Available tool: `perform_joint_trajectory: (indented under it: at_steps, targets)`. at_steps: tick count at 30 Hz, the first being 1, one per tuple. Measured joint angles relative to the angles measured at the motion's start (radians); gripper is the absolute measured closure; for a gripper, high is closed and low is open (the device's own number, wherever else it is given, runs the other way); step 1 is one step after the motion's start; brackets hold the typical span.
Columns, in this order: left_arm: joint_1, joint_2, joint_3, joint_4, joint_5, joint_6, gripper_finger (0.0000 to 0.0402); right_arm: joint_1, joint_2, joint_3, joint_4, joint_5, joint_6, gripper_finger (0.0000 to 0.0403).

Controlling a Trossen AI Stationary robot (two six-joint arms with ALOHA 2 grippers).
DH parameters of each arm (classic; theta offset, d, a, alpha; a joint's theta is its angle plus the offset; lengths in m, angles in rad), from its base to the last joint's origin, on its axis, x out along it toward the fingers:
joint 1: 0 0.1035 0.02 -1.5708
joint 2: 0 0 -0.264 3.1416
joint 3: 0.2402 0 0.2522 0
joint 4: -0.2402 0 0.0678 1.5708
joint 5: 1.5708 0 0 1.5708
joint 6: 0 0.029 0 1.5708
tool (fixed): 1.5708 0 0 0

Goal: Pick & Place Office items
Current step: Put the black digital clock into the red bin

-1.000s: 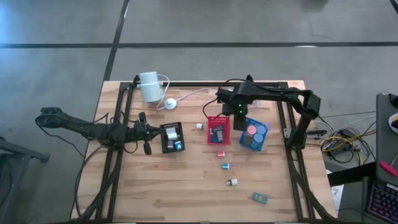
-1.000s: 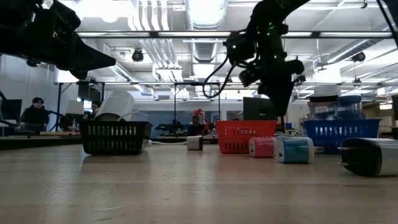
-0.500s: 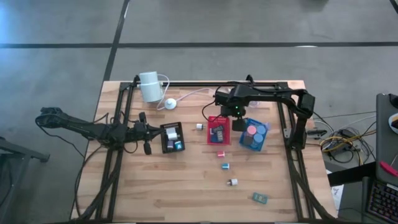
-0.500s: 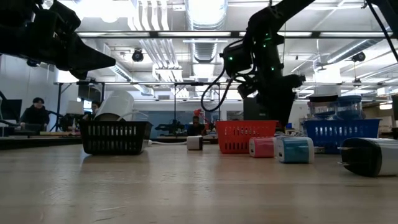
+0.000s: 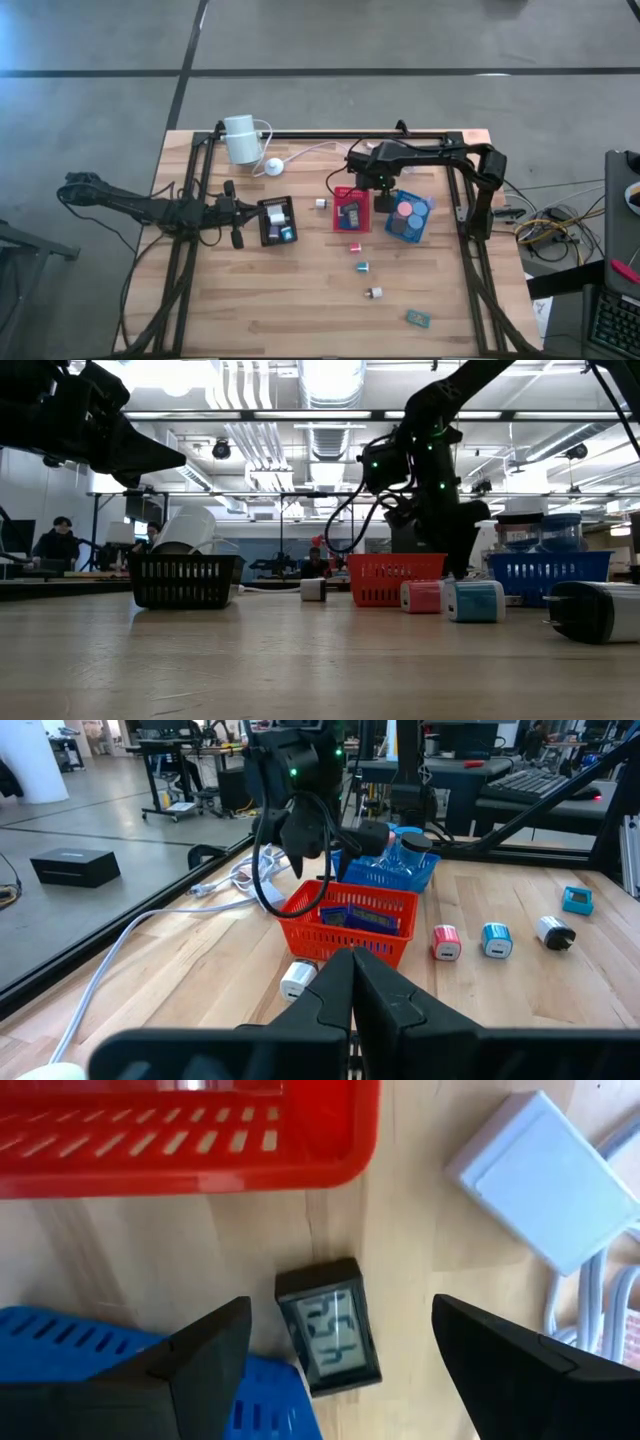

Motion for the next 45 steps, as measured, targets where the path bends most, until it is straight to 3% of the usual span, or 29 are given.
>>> perform_joint_trajectory:
  at_steps: [24,29,36,45]
  targets:
    - [0.0,0.0,0.0,0.0,-0.001,0.0,0.0388,0.0,-0.002,-0.143,0.152,-0.001,-0.023,0.01]
    - [0.0,0.0,0.0,0.0,-0.002,0.0,0.0388,0.0,-0.003,-0.151,0.159,-0.005,-0.029,0.0141]
    - [0.0,0.0,0.0,0.0,-0.007,0.0,0.0388,0.001,-0.001,-0.137,0.153,-0.024,-0.026,0.0259]
    - [0.0,0.0,0.0,0.0,-0.007,0.0,0.0388,0.0,0.0,-0.091,0.14,-0.027,-0.018,0.0263]
